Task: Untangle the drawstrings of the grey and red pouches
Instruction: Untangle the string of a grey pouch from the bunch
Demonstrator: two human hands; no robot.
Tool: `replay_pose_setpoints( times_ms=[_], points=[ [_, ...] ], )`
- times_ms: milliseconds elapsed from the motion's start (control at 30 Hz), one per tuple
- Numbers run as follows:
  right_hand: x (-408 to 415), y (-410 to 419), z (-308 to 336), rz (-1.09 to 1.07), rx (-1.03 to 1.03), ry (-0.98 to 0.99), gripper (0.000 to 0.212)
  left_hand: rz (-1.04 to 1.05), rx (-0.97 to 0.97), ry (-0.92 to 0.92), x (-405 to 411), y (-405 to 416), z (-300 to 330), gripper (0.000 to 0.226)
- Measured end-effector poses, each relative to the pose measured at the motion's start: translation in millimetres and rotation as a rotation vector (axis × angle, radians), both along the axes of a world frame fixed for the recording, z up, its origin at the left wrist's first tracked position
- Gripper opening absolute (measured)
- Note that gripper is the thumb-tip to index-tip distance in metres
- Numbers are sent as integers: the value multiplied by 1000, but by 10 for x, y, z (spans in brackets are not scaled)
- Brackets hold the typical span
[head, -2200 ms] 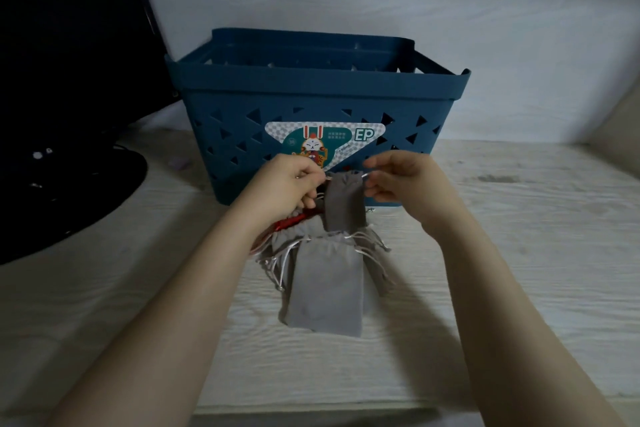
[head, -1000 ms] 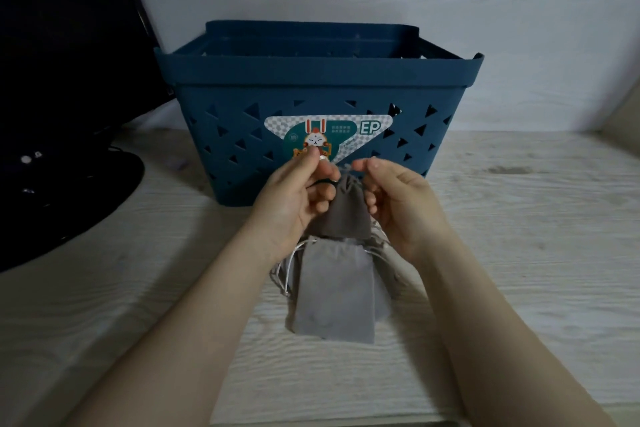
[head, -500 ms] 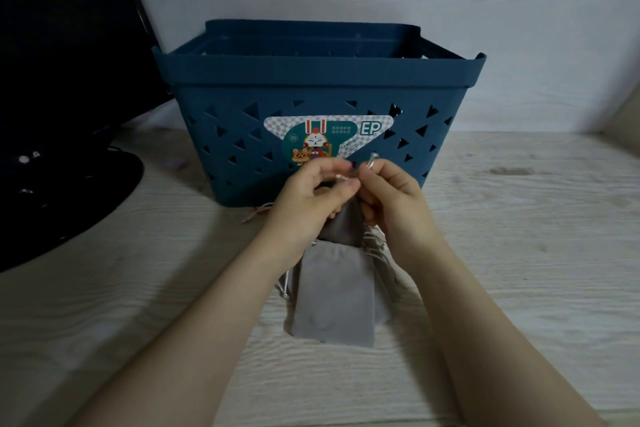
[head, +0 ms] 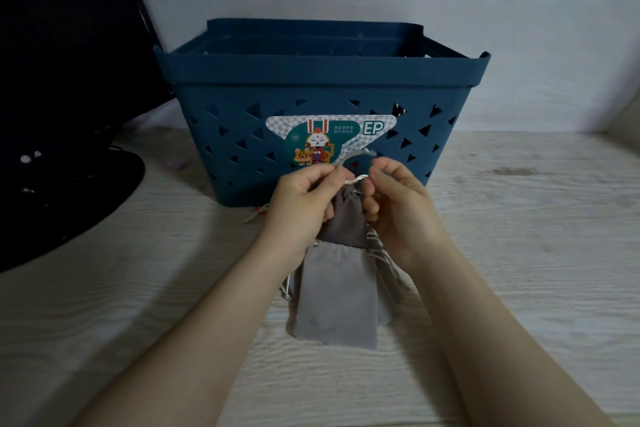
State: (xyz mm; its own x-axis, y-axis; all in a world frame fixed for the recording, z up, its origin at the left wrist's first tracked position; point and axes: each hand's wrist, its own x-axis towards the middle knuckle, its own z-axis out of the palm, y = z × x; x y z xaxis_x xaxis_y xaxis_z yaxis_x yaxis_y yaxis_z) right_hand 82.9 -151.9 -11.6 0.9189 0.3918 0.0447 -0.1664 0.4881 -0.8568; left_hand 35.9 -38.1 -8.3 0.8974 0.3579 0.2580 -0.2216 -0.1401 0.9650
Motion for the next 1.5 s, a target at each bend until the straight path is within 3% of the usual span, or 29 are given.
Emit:
replay_pose_setpoints(
  times_ms=[67, 200, 267, 367, 500, 600, 800, 900, 1100, 1233, 1367, 1500],
  points=[
    [30, 11, -29, -3, 14, 95, 16, -29, -149, 57, -5, 15, 10, 23],
    [51, 46, -91, 1, 24, 209, 15, -281, -578, 148, -49, 6, 105, 26],
    [41, 49, -90, -41, 64, 201, 12, -358, -649, 190, -50, 9, 123, 27],
    [6, 12, -29, -127, 95, 32, 14, -331, -511, 225, -24, 33, 99, 32],
    [-69, 7, 24, -176, -45, -386, 19, -201, -243, 212, -11, 25, 93, 36],
    [-125, 42, 8, -151, -136, -577, 21, -124, -51, 196, 21, 12, 29, 45],
    [-124, 39, -34, -137, -253, -667, 23, -175, 428, 143, 1, 119, -31, 19],
    [-105, 35, -48, -101, -222, -648, 18, -130, 610, 76, 1, 142, -14, 23],
    [-71, 30, -60, -163, -330, -749, 34, -113, 417, 51, 14, 157, -25, 45],
    [-55, 16, -83, -265, -466, -884, 33, -168, 407, 15, 21, 158, -21, 38],
    [-46, 5, -67, -348, -456, -947, 22, -115, 376, -93, 22, 127, 0, 27],
    [-87, 7, -60, -350, -514, -928, 21, -114, 265, -32, 35, 135, 7, 27]
  ],
)
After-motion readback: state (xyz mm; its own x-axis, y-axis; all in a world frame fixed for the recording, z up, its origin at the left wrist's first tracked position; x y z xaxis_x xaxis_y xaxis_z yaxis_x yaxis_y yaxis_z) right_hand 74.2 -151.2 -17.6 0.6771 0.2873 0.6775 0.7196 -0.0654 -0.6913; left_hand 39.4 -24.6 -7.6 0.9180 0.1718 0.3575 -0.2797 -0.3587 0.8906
